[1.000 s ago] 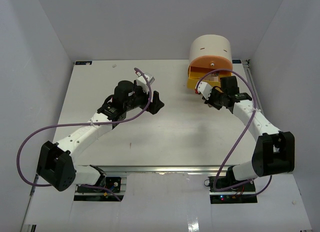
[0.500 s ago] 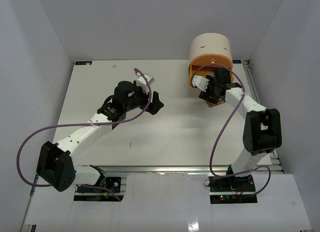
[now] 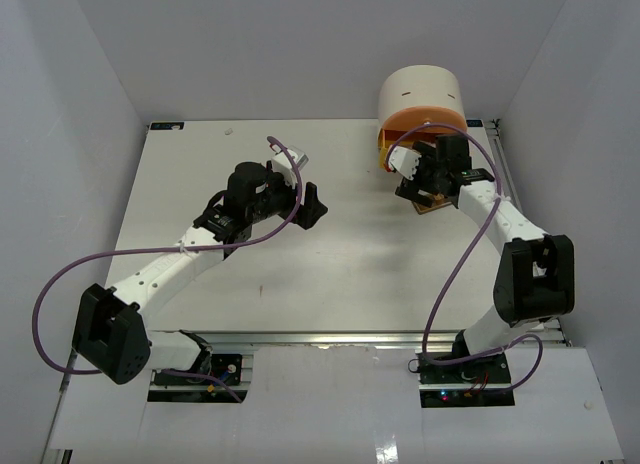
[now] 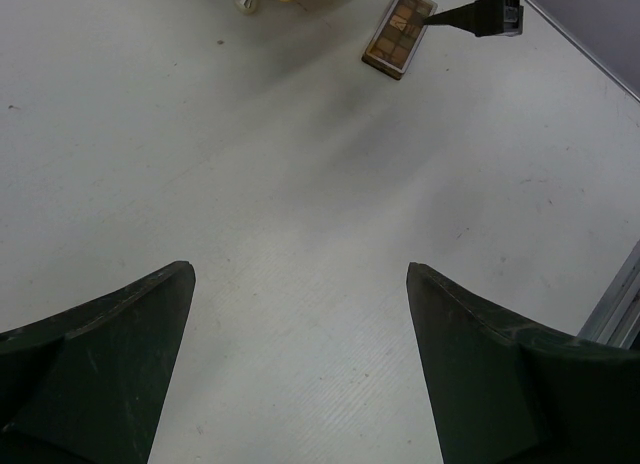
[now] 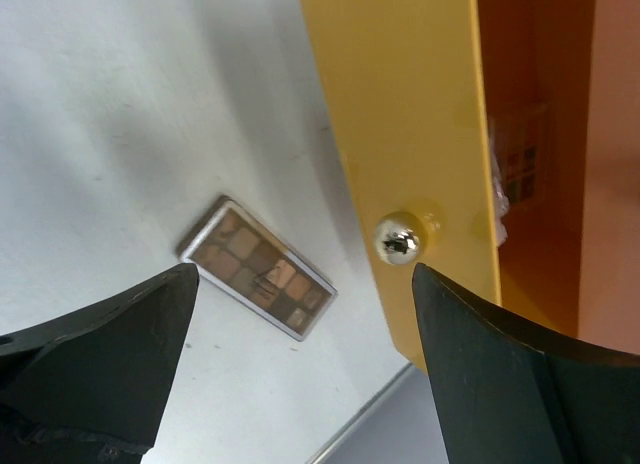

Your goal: Organize the makeup

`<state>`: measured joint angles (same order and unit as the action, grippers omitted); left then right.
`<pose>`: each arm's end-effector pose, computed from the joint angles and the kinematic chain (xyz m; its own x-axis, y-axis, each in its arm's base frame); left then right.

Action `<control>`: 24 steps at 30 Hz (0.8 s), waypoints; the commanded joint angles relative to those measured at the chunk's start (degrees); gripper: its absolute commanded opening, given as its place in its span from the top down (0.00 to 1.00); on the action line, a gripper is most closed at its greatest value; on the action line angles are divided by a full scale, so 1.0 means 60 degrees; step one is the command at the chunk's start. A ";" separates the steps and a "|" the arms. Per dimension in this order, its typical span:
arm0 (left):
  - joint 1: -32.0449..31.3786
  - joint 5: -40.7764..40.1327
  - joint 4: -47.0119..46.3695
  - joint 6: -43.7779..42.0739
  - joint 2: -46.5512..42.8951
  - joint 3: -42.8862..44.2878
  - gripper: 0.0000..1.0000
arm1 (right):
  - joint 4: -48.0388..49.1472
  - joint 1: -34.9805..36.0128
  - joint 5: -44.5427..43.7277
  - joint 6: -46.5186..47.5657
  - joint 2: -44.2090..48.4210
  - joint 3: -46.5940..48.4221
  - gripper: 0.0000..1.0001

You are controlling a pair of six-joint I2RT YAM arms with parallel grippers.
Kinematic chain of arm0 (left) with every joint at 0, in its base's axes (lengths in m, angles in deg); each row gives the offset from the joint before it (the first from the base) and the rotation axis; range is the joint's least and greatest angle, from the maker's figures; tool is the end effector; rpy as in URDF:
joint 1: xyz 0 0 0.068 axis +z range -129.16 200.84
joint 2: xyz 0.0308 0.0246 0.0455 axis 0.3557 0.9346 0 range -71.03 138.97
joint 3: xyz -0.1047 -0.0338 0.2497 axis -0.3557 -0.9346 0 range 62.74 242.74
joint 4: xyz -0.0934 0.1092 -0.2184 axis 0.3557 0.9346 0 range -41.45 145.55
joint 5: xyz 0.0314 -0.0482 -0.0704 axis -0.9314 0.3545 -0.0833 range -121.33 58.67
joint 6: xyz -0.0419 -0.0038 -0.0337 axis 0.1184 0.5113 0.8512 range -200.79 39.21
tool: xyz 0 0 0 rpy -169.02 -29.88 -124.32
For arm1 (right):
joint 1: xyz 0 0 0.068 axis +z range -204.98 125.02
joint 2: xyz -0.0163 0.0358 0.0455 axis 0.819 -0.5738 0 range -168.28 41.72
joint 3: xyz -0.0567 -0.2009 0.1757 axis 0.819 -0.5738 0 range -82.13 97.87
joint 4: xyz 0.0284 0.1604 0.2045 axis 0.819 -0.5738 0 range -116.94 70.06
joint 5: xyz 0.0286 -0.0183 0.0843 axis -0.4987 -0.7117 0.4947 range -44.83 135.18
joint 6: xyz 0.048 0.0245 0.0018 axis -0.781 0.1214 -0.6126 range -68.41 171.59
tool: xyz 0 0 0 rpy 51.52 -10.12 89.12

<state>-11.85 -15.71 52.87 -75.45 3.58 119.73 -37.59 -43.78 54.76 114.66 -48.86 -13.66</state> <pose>0.2491 -0.1711 0.3106 -0.3811 0.1380 -0.9142 0.6978 0.6915 -0.1866 0.3481 0.0749 0.2711 -0.0015 -0.8965 -0.4431 -0.7030 0.3161 -0.6371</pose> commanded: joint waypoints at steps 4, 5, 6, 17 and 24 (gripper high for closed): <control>0.0057 0.0078 -0.0060 -0.0074 -0.0474 -0.0036 0.02 | -0.2467 -0.0208 0.0993 0.2283 0.0733 -0.0569 0.10; 0.0057 0.0101 -0.0060 -0.0066 -0.0481 -0.0036 0.02 | -0.2509 -0.0211 0.0730 0.2718 0.0700 -0.0715 0.10; 0.0057 0.0120 -0.0060 -0.0057 -0.0482 -0.0036 0.02 | -0.2455 -0.0212 0.0469 0.2992 0.0645 -0.0809 0.10; 0.0057 0.0083 -0.0048 -0.0112 -0.0494 -0.0036 0.02 | -0.1117 0.0382 -0.2407 0.4910 -0.0798 -0.0862 0.10; 0.0057 0.0049 -0.0031 -0.0144 -0.0520 -0.0050 0.02 | -0.1073 0.0462 -0.3316 0.5291 -0.2493 0.0266 0.10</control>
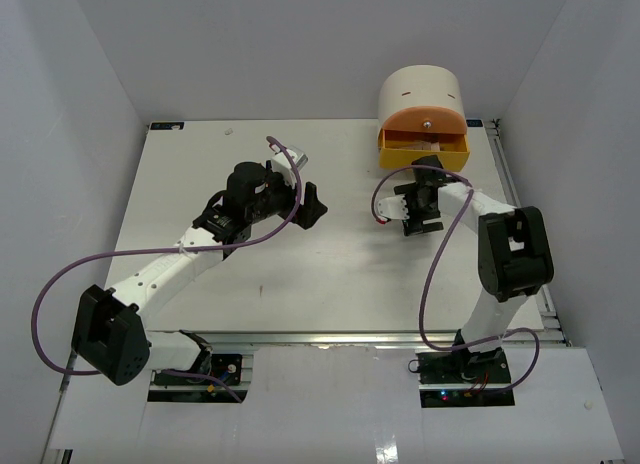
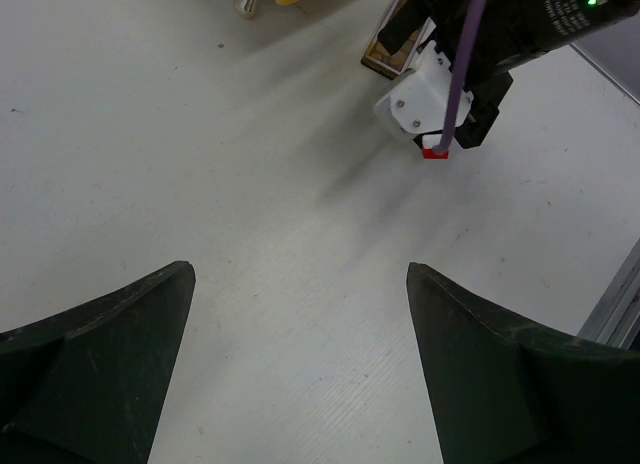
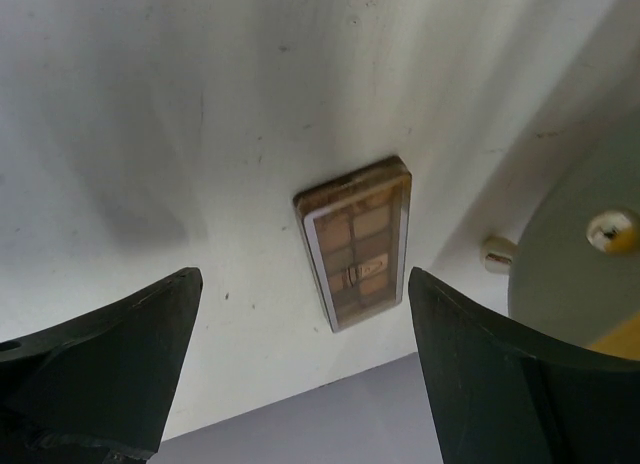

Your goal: Organize the makeup

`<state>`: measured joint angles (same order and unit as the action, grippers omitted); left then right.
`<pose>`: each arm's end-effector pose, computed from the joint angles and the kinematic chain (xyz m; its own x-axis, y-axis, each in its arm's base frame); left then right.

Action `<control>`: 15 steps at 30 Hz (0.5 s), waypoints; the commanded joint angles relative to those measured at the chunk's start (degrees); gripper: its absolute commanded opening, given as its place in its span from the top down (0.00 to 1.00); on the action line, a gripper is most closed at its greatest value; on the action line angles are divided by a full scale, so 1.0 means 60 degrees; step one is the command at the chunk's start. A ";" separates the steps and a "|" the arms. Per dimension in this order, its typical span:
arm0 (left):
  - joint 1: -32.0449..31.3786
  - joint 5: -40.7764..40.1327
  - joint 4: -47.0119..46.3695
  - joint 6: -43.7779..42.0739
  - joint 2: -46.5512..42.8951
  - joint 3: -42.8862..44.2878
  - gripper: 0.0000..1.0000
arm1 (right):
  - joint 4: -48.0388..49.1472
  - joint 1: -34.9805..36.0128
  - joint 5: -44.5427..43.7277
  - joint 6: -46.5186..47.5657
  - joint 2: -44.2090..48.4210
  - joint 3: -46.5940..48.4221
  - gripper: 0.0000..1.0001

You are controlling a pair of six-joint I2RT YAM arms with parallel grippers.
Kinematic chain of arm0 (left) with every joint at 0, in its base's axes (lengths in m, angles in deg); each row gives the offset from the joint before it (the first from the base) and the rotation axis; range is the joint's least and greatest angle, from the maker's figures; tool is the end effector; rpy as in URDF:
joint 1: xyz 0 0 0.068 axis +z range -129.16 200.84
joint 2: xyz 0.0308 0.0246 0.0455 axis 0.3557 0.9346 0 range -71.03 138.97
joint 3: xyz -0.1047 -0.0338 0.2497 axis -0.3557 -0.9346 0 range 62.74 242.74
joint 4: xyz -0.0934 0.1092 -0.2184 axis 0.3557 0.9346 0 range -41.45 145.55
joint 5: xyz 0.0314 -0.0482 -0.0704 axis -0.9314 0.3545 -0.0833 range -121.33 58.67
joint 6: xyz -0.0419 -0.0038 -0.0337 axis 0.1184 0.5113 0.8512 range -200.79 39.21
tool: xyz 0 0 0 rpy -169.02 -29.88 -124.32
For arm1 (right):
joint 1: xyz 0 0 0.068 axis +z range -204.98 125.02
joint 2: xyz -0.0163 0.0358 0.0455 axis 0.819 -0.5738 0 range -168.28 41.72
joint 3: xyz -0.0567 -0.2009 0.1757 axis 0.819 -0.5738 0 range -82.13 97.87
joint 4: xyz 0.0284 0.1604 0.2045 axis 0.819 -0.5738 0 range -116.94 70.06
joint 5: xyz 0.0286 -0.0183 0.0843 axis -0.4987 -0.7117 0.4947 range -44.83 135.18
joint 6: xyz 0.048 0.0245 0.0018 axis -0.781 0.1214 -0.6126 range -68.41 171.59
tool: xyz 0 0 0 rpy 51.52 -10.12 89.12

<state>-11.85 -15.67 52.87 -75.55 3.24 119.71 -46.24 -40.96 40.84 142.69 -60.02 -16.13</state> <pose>0.2481 -0.1705 0.3122 -0.3756 0.1364 -0.9167 0.6998 0.6903 -0.1840 0.3489 0.0843 0.1809 0.2236 -0.9717 0.0758 -0.8528 -0.2327 -0.4675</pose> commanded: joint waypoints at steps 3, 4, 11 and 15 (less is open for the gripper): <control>0.0057 0.0010 -0.0016 -0.0157 -0.0483 -0.0047 0.02 | 0.0445 -0.0008 -0.1158 0.0754 -0.1042 0.1081 0.10; 0.0057 -0.0003 -0.0016 -0.0170 -0.0483 -0.0047 0.02 | 0.0458 -0.0008 -0.1216 0.0772 -0.1158 0.1193 0.10; 0.0057 0.0041 -0.0002 -0.0170 -0.0471 -0.0032 0.02 | 0.0323 -0.0008 -0.1529 0.1607 -0.1796 0.1634 0.10; 0.0057 -0.0011 0.0013 -0.0197 -0.0412 -0.0045 0.02 | -0.0654 0.0005 -0.1300 0.2010 -0.2263 0.2149 0.10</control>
<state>-11.85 -15.69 52.89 -75.89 3.10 119.71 -44.61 -40.98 32.71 150.90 -70.83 -7.66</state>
